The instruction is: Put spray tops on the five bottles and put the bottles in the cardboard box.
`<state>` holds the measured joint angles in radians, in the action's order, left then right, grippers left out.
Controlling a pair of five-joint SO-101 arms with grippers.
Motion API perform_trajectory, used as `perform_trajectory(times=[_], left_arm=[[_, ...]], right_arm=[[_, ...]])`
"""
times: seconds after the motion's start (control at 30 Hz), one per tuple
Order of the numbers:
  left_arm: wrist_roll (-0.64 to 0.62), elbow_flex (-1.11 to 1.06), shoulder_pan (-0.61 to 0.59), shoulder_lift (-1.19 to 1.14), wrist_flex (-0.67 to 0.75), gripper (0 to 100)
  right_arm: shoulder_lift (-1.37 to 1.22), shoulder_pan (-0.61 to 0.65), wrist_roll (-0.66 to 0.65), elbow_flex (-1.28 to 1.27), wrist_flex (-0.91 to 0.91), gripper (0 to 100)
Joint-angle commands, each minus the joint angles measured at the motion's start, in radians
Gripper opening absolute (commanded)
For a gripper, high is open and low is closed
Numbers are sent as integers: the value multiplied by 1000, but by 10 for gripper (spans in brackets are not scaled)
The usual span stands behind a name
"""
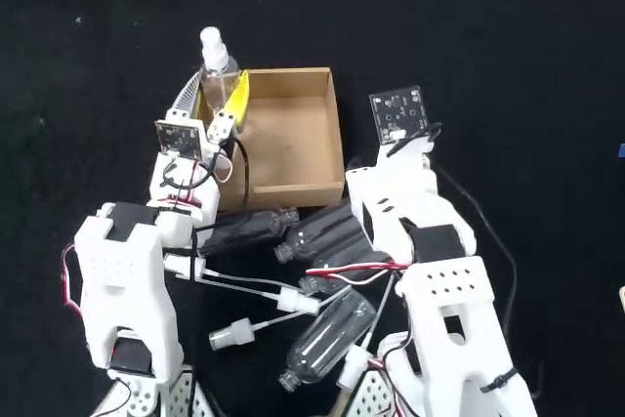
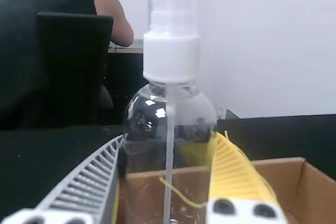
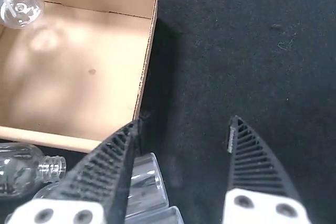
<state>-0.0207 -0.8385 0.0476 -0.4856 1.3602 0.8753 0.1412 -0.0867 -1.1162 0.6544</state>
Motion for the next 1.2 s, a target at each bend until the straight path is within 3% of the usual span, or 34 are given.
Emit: perform_trajectory(times=[0.0,0.13,0.57,0.8,1.17], left_arm=[[-8,54,-31,6,-29,134],[-8,77,-31,15,-140,137],[-3,104,-27,6,-153,138],[-8,168,-33,6,-275,138],[-8,170,-27,6,-284,139]], right_arm=[[-5,-18,2,5,-29,243],[-4,-18,2,5,-29,243],[-2,-18,-2,5,-29,243],[-2,-18,-2,5,-29,243],[-2,-20,-2,5,-29,243]])
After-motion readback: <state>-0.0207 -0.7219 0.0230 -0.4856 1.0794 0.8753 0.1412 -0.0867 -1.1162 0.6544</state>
